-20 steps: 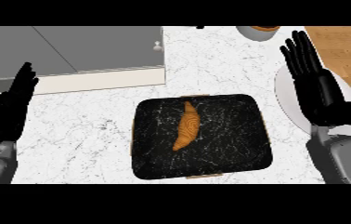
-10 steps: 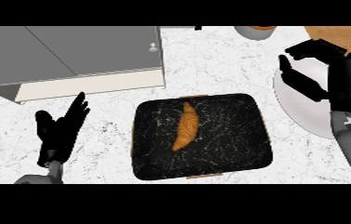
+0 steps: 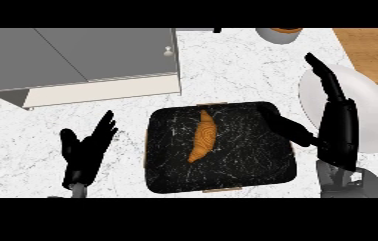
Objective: Pick the croissant from the tray and place it in the plate
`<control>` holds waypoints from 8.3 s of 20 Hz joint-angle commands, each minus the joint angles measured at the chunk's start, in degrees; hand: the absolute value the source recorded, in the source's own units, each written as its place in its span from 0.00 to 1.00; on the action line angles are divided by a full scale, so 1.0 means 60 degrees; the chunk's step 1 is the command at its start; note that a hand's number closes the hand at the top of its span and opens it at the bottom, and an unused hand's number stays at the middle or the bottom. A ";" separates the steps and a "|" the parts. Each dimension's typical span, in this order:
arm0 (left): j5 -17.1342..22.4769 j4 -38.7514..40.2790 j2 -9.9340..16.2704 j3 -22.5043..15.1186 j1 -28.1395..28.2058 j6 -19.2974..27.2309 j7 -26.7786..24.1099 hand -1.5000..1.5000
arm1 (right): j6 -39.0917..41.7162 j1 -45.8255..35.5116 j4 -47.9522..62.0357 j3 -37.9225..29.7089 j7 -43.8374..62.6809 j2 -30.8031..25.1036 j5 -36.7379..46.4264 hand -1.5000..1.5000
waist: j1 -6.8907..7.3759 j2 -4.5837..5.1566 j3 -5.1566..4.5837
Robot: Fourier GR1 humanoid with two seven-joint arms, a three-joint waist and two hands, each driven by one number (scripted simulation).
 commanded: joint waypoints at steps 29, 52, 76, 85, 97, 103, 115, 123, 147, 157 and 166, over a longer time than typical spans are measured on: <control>-0.0146 -0.0110 -0.0302 0.0170 0.0156 -0.0451 -0.0007 0.50 | 0.6912 -0.2558 0.3303 0.2297 0.6600 0.3986 0.2796 0.00 | 0.0201 0.0049 0.0027; -0.0808 -0.0219 -0.0866 0.0389 -0.0399 -0.0171 0.0568 0.50 | 0.6708 -0.2617 0.4918 0.2725 0.6758 0.4025 0.2971 0.00 | 0.0156 0.0039 0.0029; -0.0784 0.0145 -0.0836 0.0857 -0.0221 -0.0809 0.0060 0.50 | 0.4736 -0.4662 0.8135 -0.1370 0.7946 0.2464 0.3239 1.00 | -0.0044 0.0331 0.0043; -0.0952 0.0113 -0.0815 0.0508 -0.0513 -0.1066 0.0078 0.50 | 0.2958 -0.6572 0.9483 -0.2655 0.8898 0.0616 0.6288 1.00 | 0.0965 0.0529 0.0000; -0.0929 0.0131 -0.0974 0.0525 -0.0704 -0.0929 0.0204 0.50 | 0.0842 -0.6821 0.9578 -0.4770 0.9765 -0.0267 0.9393 1.00 | 0.0838 0.0449 0.0048; -0.0892 0.0050 -0.0980 0.0482 -0.0487 -0.0954 0.0296 0.50 | -0.0309 -0.5810 0.9357 -0.6012 0.9764 0.0012 1.0829 1.00 | 0.0681 0.0402 0.0081; -0.0993 0.0260 -0.1055 0.0703 -0.0559 -0.0636 0.0192 0.50 | -0.1951 -0.3814 0.8293 -0.9020 0.9769 0.0718 1.3530 1.00 | 0.0274 0.0234 0.0063; -0.0811 0.0024 -0.0957 0.0676 -0.0247 -0.0902 0.0354 0.50 | -0.3679 -0.2761 0.8095 -1.0873 0.9158 0.1500 1.4140 1.00 | 0.0337 0.0173 0.0064; -0.1184 0.0067 -0.1195 0.0561 -0.0082 -0.0644 0.0229 0.50 | -0.8034 -0.2800 0.9200 -1.1231 0.3713 0.2180 0.6760 0.00 | 0.0102 0.0025 0.0043; -0.1036 0.0540 -0.1116 0.0920 0.0047 -0.0930 -0.0138 0.50 | -0.7852 0.0465 0.5161 -0.7093 0.3388 0.4001 0.4630 0.00 | 0.0038 0.0013 0.0026; -0.1231 -0.0002 -0.1165 0.0791 0.0355 -0.0938 -0.0011 0.50 | -0.8083 0.0928 0.5857 -0.5660 0.5098 0.4026 0.5758 0.00 | 0.0186 0.0033 0.0022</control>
